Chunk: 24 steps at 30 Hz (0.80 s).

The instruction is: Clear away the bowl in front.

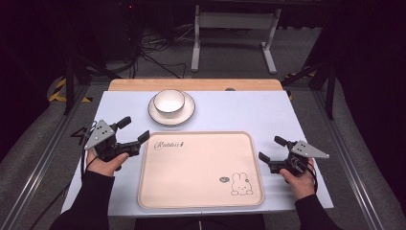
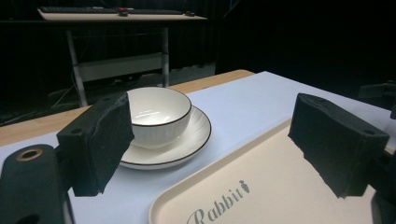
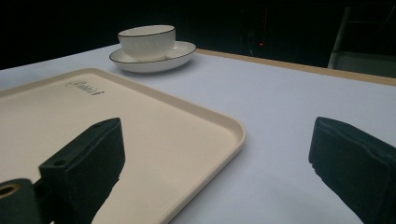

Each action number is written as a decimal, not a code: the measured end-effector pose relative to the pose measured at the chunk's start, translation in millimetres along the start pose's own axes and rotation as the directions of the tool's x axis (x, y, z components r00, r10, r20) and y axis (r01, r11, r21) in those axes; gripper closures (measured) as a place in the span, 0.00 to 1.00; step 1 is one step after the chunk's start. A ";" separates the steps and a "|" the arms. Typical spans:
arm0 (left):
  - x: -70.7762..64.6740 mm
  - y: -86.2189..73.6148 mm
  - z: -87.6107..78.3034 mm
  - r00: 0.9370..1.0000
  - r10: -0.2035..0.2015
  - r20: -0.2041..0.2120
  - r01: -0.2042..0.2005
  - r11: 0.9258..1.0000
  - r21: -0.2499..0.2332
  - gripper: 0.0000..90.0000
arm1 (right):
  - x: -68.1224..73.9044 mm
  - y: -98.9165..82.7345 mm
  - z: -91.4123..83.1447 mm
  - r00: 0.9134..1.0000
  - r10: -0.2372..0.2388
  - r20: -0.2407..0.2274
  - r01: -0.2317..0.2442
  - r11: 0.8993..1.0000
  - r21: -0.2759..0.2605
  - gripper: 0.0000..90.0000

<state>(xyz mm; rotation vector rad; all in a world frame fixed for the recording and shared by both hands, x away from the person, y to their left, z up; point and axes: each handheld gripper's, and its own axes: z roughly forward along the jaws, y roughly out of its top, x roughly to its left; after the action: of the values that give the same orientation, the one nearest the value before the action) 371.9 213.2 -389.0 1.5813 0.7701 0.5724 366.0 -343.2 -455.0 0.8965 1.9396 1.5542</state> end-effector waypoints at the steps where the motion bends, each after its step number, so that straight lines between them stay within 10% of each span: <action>1: 0.1 1.5 0.8 1.000 0.004 -0.001 -0.004 1.000 -0.001 0.16 | -0.1 0.0 -0.1 1.000 0.001 0.000 -0.001 1.000 -0.001 0.05; 24: 24.7 28.0 54.8 1.000 -0.029 0.005 0.028 0.998 0.055 0.17 | -0.3 0.3 0.4 1.000 0.000 -0.008 0.000 1.000 0.007 0.05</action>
<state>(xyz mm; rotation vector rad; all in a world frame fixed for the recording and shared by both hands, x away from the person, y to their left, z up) 432.9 194.2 -371.3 1.6190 0.8086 0.5293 366.6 -343.1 -454.8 0.8940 1.9519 1.5546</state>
